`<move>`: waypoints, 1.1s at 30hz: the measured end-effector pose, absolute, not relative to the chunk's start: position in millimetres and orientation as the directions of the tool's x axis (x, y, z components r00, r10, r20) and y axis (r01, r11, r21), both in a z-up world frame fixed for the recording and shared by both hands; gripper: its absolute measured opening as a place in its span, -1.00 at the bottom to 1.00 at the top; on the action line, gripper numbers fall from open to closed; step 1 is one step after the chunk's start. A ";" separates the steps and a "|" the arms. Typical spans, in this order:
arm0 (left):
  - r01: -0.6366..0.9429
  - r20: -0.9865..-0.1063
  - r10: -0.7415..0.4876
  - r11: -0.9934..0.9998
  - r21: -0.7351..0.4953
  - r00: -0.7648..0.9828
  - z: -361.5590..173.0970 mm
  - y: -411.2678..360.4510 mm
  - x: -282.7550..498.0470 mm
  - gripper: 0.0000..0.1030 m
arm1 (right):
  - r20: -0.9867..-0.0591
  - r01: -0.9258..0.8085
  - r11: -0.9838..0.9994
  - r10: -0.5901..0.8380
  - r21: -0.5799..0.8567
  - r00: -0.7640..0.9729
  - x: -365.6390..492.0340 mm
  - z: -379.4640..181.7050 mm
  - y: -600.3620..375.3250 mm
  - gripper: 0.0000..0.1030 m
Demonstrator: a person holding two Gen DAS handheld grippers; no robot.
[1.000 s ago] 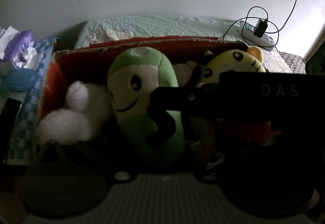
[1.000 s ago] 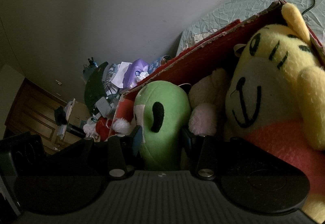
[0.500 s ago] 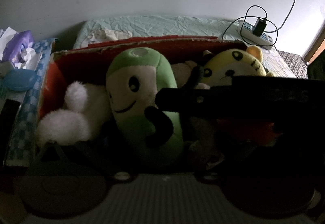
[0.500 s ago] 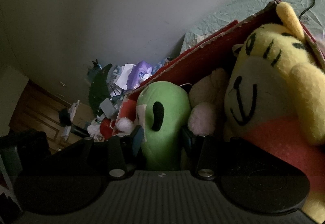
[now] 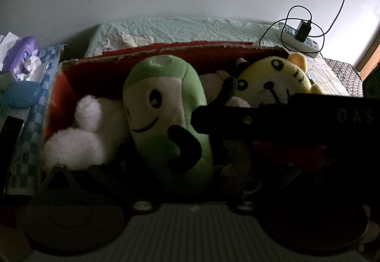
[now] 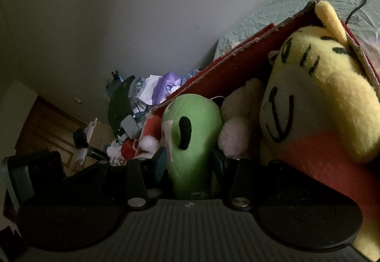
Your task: Organize objects
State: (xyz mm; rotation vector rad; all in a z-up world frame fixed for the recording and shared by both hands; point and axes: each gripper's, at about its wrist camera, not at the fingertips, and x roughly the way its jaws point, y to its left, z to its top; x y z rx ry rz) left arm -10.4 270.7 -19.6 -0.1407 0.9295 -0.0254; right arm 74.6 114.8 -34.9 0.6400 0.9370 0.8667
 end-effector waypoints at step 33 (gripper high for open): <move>-0.035 -0.797 -0.083 0.991 -0.130 0.598 -20.3 270.3 -10.0 0.99 | -0.422 -0.371 0.521 0.849 0.768 0.317 71.1 -38.7 115.0 -0.22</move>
